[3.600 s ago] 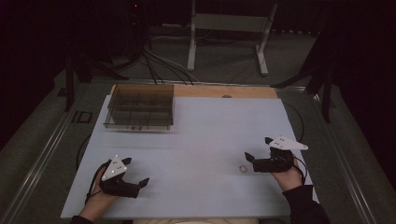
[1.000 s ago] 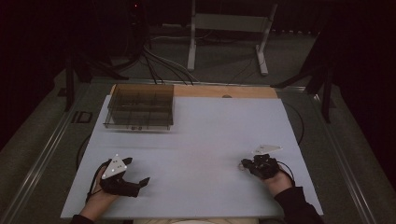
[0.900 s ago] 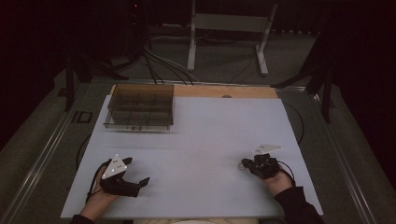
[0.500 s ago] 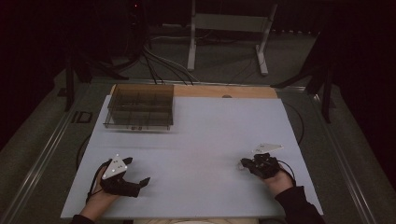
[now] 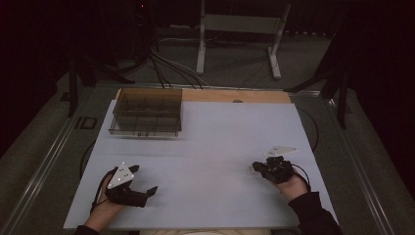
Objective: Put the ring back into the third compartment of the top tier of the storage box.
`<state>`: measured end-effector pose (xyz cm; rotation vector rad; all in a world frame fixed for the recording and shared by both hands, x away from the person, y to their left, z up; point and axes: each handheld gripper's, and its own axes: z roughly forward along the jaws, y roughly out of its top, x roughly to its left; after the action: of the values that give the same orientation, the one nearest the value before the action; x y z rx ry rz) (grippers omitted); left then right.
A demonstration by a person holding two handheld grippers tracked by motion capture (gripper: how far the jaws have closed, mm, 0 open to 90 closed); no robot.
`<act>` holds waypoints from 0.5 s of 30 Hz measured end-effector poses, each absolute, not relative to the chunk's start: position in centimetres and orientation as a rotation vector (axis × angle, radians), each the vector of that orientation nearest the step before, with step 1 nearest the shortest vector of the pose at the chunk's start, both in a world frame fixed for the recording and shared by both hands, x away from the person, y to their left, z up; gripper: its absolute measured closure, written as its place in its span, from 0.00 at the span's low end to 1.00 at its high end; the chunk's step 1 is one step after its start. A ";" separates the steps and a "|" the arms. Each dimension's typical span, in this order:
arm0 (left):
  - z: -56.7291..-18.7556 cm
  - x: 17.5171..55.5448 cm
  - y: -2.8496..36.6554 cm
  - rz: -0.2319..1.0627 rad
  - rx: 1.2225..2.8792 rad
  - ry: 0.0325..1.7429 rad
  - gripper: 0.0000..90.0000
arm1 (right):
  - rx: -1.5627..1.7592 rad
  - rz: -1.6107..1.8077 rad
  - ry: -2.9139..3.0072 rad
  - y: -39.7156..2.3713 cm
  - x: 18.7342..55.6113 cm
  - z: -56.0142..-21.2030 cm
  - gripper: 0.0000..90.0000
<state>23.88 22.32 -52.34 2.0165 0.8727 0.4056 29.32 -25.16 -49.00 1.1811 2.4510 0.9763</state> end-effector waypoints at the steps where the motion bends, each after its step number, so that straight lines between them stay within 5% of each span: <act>1: -52.3 23.9 22.3 0.406 2.016 0.873 0.00 | 1.181 0.976 2.451 -25.2 29.3 -49.0 0.98; 15: -52.3 23.8 22.2 0.402 2.016 0.862 0.00 | 1.133 1.000 2.472 -23.6 30.5 -47.4 0.98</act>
<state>23.77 22.16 -52.26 2.0160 0.8618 0.4017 30.54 -23.56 -47.44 1.1329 2.4715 1.0000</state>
